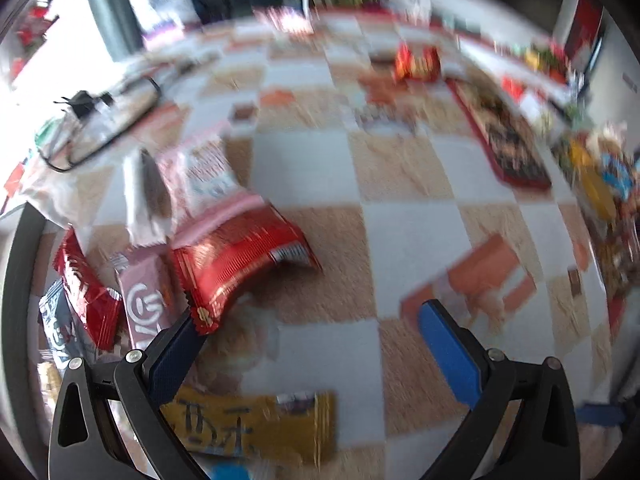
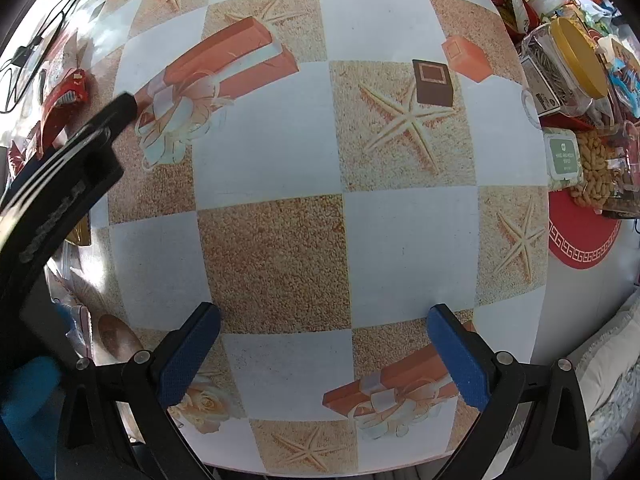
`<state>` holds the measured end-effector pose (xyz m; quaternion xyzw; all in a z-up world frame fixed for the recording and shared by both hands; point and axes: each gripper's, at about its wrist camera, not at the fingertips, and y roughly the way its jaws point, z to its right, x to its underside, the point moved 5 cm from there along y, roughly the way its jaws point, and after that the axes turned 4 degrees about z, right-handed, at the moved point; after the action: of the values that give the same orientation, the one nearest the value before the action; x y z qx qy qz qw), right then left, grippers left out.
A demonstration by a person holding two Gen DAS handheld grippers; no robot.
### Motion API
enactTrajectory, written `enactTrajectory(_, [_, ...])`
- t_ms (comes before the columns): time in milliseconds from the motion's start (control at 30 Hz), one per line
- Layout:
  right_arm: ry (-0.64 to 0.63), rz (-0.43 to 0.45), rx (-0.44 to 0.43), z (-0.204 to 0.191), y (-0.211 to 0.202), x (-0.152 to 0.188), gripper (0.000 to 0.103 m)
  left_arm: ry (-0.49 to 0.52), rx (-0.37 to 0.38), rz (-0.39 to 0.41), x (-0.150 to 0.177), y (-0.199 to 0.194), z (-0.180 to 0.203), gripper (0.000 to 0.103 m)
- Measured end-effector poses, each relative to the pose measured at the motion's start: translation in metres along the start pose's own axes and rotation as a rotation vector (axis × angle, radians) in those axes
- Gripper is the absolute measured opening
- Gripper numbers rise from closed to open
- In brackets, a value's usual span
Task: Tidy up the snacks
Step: 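Grasp the yellow cake bar with left gripper while right grasps pink cranberry bag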
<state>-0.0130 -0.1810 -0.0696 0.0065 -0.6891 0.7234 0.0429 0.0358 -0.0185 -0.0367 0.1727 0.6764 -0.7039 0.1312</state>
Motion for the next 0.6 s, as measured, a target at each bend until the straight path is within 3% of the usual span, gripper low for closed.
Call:
enactTrajectory(67, [0.000, -0.004, 0.000, 0.000, 0.000, -0.001, 0.103, 0.003, 0.009, -0.100, -0.004, 0.004, 0.000, 0.103])
enactTrajectory(200, [0.001, -0.003, 0.000, 0.000, 0.001, -0.002, 0.103, 0.014, -0.005, -0.164, -0.009, 0.010, 0.000, 0.103])
enactTrajectory(267, [0.003, -0.003, -0.001, 0.001, 0.001, -0.002, 0.103, 0.019, 0.008, -0.237, -0.011, 0.011, 0.000, 0.103])
enactTrajectory(333, [0.004, 0.000, -0.001, 0.000, 0.000, -0.002, 0.103, 0.055, -0.071, -0.296, -0.022, 0.018, -0.004, 0.103])
enactTrajectory(367, [0.002, 0.001, -0.001, 0.000, 0.000, -0.002, 0.103, 0.066, -0.063, -0.319, -0.025, 0.017, -0.005, 0.103])
enactTrajectory(533, [0.010, -0.050, 0.006, 0.000, 0.003, -0.006, 0.103, 0.093, -0.018, -0.224, -0.041, -0.032, -0.023, 0.103])
enactTrajectory(600, [0.035, -0.053, -0.020, -0.004, -0.001, -0.007, 0.103, 0.096, -0.035, -0.199, -0.044, -0.053, -0.043, 0.103])
